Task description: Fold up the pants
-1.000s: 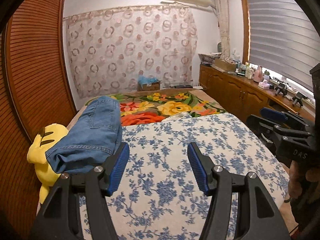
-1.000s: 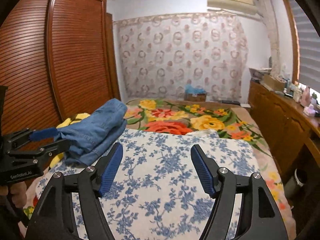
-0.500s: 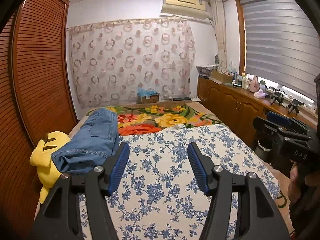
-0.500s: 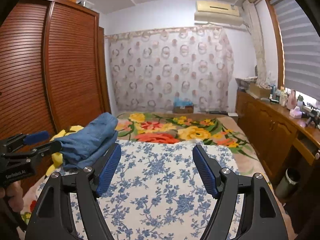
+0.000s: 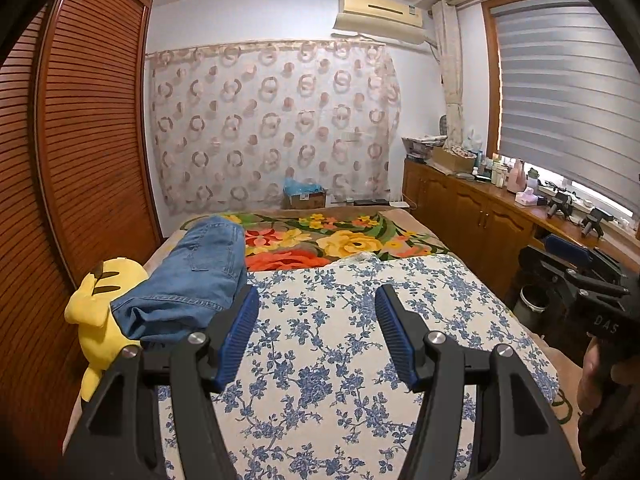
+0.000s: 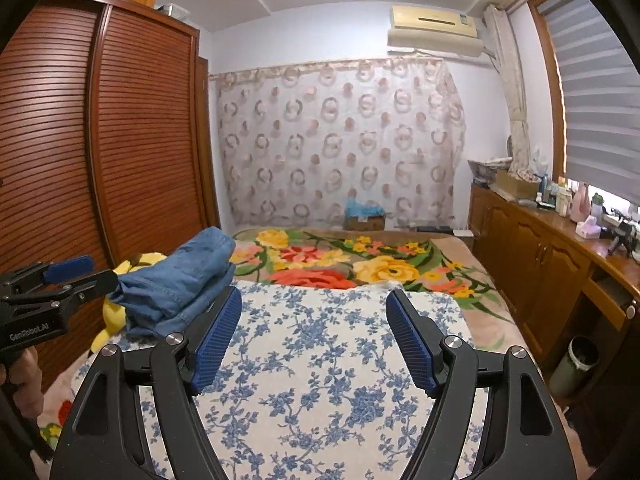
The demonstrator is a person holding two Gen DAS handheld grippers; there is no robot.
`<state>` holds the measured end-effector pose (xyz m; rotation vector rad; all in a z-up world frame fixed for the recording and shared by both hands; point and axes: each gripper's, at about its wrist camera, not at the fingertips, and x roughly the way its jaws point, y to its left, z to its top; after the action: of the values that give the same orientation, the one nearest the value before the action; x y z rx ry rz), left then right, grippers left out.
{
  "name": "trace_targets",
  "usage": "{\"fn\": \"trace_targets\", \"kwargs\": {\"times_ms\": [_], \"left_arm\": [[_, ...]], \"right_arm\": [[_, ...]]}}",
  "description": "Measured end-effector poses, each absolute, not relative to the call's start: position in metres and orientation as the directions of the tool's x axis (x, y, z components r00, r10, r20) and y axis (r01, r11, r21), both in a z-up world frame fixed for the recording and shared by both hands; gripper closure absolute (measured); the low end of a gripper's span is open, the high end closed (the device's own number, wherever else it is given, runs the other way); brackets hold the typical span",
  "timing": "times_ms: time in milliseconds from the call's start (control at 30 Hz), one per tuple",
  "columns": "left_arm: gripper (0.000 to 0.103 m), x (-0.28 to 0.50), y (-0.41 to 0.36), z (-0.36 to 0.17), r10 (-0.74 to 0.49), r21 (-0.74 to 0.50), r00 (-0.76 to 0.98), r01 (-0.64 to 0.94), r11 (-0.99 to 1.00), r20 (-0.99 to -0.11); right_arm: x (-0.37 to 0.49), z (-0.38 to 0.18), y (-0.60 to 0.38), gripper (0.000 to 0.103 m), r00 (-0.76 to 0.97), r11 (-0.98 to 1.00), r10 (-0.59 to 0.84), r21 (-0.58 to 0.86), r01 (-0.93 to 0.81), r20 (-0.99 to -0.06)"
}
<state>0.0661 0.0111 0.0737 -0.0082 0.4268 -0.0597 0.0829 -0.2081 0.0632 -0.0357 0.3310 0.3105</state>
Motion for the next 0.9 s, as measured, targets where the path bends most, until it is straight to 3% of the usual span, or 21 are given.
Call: {"fn": "trace_targets", "kwargs": {"times_ms": [900], "left_arm": [[0.043, 0.065, 0.0116, 0.0734, -0.058, -0.018, 0.908, 0.055, 0.998, -0.414]], "right_arm": [[0.0798, 0.0638, -0.2071, 0.025, 0.897, 0.951, 0.297, 0.014, -0.31, -0.327]]}}
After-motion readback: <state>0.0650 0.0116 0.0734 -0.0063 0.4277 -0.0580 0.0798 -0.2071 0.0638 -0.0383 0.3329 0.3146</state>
